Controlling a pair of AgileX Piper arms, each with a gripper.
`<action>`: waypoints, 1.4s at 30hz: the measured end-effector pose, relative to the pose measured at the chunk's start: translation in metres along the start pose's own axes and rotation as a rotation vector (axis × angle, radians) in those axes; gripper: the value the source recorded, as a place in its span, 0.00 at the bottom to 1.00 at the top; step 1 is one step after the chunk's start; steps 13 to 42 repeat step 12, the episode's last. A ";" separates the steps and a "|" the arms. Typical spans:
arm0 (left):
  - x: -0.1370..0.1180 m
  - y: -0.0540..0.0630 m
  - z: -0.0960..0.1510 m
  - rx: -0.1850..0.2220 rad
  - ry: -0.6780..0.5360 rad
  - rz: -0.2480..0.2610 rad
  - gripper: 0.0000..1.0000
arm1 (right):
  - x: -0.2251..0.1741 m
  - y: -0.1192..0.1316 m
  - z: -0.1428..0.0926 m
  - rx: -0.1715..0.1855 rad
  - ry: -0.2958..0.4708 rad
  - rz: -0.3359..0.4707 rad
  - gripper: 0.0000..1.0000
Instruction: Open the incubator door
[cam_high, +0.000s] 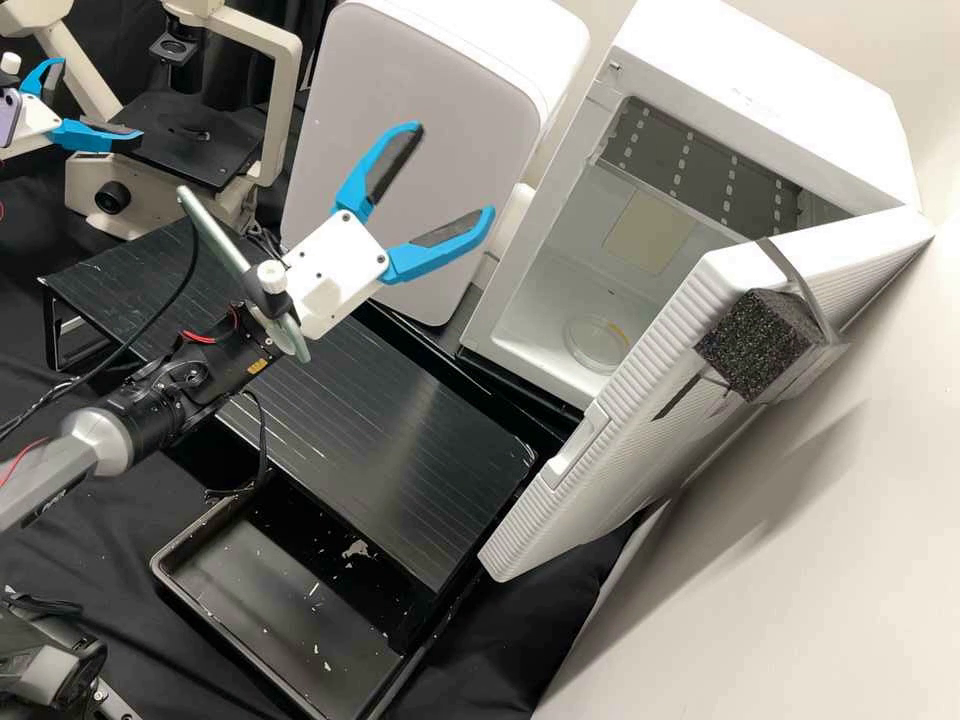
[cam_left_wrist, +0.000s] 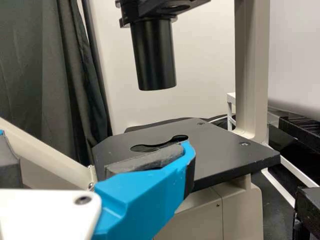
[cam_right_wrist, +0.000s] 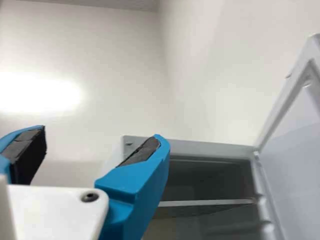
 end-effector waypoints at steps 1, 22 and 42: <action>0.000 0.000 0.000 0.000 0.000 0.000 1.00 | -0.001 -0.002 0.002 0.001 -0.001 -0.012 1.00; 0.000 0.000 0.000 0.000 0.000 0.000 1.00 | -0.014 -0.023 0.010 0.009 -0.018 -0.093 1.00; 0.000 0.000 0.000 0.000 0.000 0.000 1.00 | -0.014 -0.023 0.010 0.009 -0.018 -0.093 1.00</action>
